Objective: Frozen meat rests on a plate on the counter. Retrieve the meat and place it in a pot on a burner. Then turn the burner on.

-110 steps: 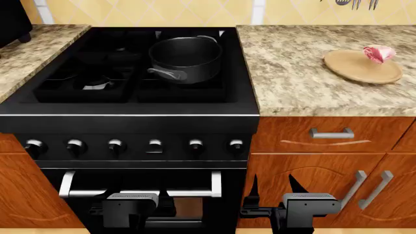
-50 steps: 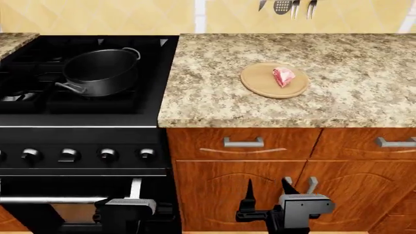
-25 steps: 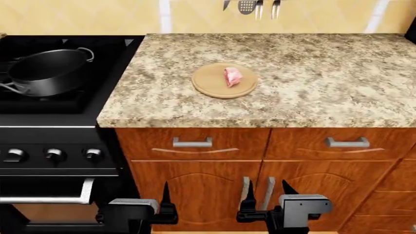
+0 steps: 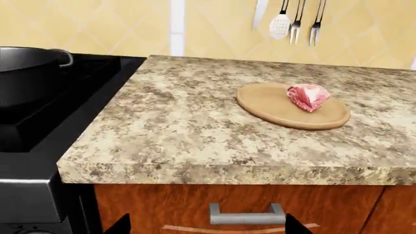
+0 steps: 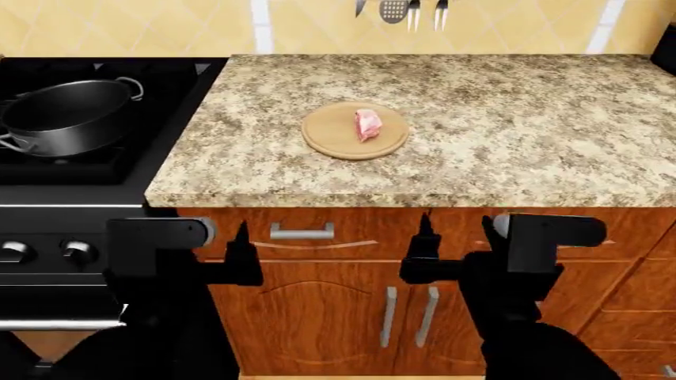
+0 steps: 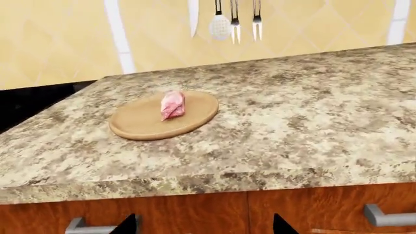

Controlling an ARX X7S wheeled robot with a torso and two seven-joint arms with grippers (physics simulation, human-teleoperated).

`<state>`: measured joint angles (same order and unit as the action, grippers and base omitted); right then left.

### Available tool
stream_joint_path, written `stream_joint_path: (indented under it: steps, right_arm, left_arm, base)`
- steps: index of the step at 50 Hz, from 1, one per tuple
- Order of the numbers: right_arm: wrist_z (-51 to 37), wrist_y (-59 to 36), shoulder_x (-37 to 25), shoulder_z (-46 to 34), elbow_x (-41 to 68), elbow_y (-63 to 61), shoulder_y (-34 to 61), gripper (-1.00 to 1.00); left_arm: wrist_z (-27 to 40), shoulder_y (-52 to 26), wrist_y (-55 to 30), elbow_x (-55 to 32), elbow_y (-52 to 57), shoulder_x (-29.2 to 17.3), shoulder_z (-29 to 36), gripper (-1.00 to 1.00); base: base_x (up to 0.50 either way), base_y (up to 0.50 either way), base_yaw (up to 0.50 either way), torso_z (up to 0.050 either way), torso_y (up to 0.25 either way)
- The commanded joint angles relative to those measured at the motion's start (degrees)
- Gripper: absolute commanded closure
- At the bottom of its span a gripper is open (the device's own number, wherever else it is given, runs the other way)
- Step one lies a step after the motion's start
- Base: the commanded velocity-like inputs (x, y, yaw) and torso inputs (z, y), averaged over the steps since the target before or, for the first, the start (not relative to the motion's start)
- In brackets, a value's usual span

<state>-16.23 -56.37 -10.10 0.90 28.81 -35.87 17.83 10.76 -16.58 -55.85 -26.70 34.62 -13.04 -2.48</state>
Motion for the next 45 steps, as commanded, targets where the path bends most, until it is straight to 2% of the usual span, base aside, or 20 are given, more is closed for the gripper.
stream_joint_path:
  steps: [1, 2, 4, 7, 15, 45]
  right_arm:
    - [-28.86, -33.50, -5.27, 11.39, 42.33, -6.37, 25.03, -1.00]
    - [-33.54, -33.36, -6.37, 10.89, 50.93, -4.16, 27.18, -1.00]
    - [-39.33, -32.66, -7.89, 9.87, 59.52, -1.14, 30.40, -1.00]
    - [-43.36, -30.83, -9.25, 8.56, 66.73, 1.42, 32.86, -1.00]
    - [-45.46, -27.43, -10.36, 7.34, 72.71, 3.02, 33.99, -1.00]
    - [-45.59, -25.09, -12.81, 1.85, 73.25, 3.31, 36.74, -1.00]
  left_arm:
    - [11.47, -20.77, -34.10, -28.37, 11.24, -3.82, -15.04, -1.00]
    - [17.50, -22.75, -34.07, -35.68, 9.10, -6.00, -15.14, -1.00]
    - [24.90, -26.14, -33.93, -44.21, 6.42, -8.95, -14.56, -1.00]
    - [29.05, -28.77, -33.25, -48.71, 5.02, -11.06, -13.57, -1.00]
    - [28.14, -28.13, -29.96, -47.35, 5.11, -13.03, -11.45, -1.00]
    - [27.20, -27.24, -25.01, -46.86, 4.13, -15.80, -9.07, -1.00]
  base:
    - [0.00, 0.00, 0.00, 0.000, 0.000]
    - [0.00, 0.00, 0.00, 0.000, 0.000]
    - [0.00, 0.00, 0.00, 0.000, 0.000]
    - [0.00, 0.00, 0.00, 0.000, 0.000]
    - [0.44, -0.02, 0.00, 0.000, 0.000]
    - [0.50, -0.01, 0.00, 0.000, 0.001]
